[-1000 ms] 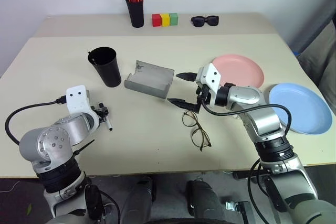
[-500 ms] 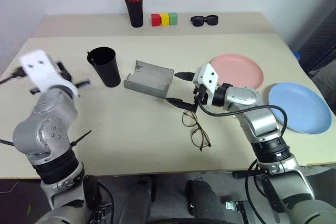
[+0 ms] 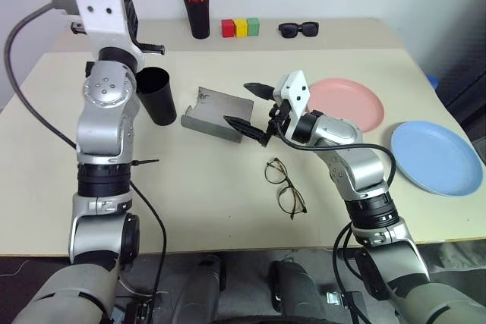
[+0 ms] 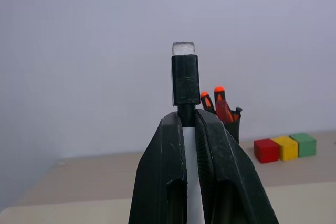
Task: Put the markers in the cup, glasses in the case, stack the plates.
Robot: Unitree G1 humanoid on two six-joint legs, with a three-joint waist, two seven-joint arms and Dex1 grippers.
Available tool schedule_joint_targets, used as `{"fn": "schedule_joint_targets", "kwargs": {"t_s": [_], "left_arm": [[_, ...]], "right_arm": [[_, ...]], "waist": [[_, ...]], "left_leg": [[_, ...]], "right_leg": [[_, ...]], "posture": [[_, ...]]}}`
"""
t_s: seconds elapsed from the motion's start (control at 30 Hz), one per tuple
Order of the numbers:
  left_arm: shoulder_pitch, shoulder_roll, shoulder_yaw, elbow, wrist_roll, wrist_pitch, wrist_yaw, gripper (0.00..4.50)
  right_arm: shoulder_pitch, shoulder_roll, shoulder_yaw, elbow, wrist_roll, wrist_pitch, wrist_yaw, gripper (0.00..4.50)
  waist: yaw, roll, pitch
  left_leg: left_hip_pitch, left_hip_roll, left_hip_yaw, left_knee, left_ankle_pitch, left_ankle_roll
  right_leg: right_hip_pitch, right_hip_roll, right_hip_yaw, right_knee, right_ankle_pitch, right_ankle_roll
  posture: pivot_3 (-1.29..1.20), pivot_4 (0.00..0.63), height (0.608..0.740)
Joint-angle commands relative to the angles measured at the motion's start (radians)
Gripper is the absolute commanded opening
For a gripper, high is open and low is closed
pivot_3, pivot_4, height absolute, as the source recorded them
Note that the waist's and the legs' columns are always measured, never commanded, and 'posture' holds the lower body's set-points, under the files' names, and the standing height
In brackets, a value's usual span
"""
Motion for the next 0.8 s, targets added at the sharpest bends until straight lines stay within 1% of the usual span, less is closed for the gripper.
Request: {"fn": "schedule_joint_targets", "kwargs": {"t_s": [0.03, 0.17, 0.33, 0.4, 0.43, 0.47, 0.63, 0.8], "left_arm": [[-0.027, -0.007, 0.011, 0.084, 0.029, -0.130, -0.011, 0.02], [-0.031, -0.015, 0.014, 0.136, 0.045, -0.175, -0.016, 0.02], [-0.024, -0.021, 0.018, 0.136, 0.059, -0.176, -0.002, 0.02], [-0.012, -0.027, 0.019, 0.121, 0.060, -0.171, 0.003, 0.80], [-0.006, -0.031, 0.018, 0.111, 0.063, -0.167, 0.008, 1.08], [0.000, -0.034, 0.018, 0.103, 0.065, -0.164, 0.011, 1.53], [0.020, -0.049, 0.028, 0.067, 0.069, -0.144, 0.024, 4.13], [0.028, -0.058, 0.036, 0.052, 0.068, -0.132, 0.028, 4.13]], "right_arm": [[0.008, 0.000, -0.007, -0.064, 0.008, 0.003, -0.015, 4.50], [0.018, -0.008, -0.013, -0.076, 0.007, 0.008, -0.024, 4.50], [0.015, -0.010, -0.011, -0.072, 0.007, 0.006, -0.028, 4.50], [0.012, -0.007, -0.007, -0.069, 0.007, 0.003, -0.028, 4.50], [0.010, -0.006, -0.006, -0.066, 0.007, 0.002, -0.027, 4.50], [0.009, -0.005, -0.005, -0.064, 0.007, 0.000, -0.025, 4.50], [-0.001, -0.001, -0.001, -0.048, 0.006, -0.007, -0.018, 4.50], [-0.008, 0.002, 0.000, -0.035, 0.003, -0.014, -0.015, 4.50]], "waist": [[-0.004, 0.000, 0.000], [-0.004, 0.000, 0.000], [-0.004, 0.000, 0.000], [-0.003, 0.000, 0.000], [-0.003, 0.000, 0.000], [-0.003, 0.000, 0.000], [-0.004, 0.000, 0.000], [-0.004, 0.000, 0.000]], "left_leg": [[0.000, 0.000, 0.000, 0.000, 0.000, 0.000], [0.000, 0.000, 0.000, 0.000, 0.000, 0.000], [0.000, 0.000, 0.000, 0.000, 0.000, 0.000], [0.000, 0.000, 0.000, 0.000, 0.000, 0.000], [0.000, 0.000, 0.000, 0.000, 0.000, 0.000], [0.000, 0.000, 0.000, 0.000, 0.000, 0.000], [0.000, 0.000, -0.001, 0.000, 0.000, 0.000], [0.000, 0.000, -0.001, 0.000, 0.000, 0.000]], "right_leg": [[0.000, 0.000, 0.000, 0.000, 0.000, 0.000], [0.000, 0.000, 0.000, 0.000, 0.000, 0.000], [0.000, 0.000, 0.000, 0.001, 0.000, 0.000], [0.000, 0.000, 0.000, 0.001, 0.000, 0.000], [0.000, 0.000, 0.000, 0.000, 0.000, 0.000], [0.000, 0.000, 0.000, 0.000, 0.000, 0.000], [0.000, 0.000, 0.000, 0.001, 0.000, 0.000], [0.000, 0.000, 0.000, 0.001, 0.000, 0.000]], "posture": [[0.00, 0.150, 0.740], [0.00, 0.150, 0.740], [0.00, 0.150, 0.740], [0.00, 0.150, 0.740], [0.00, 0.150, 0.740], [0.00, 0.150, 0.740], [0.00, 0.150, 0.740], [0.00, 0.150, 0.740]]}}
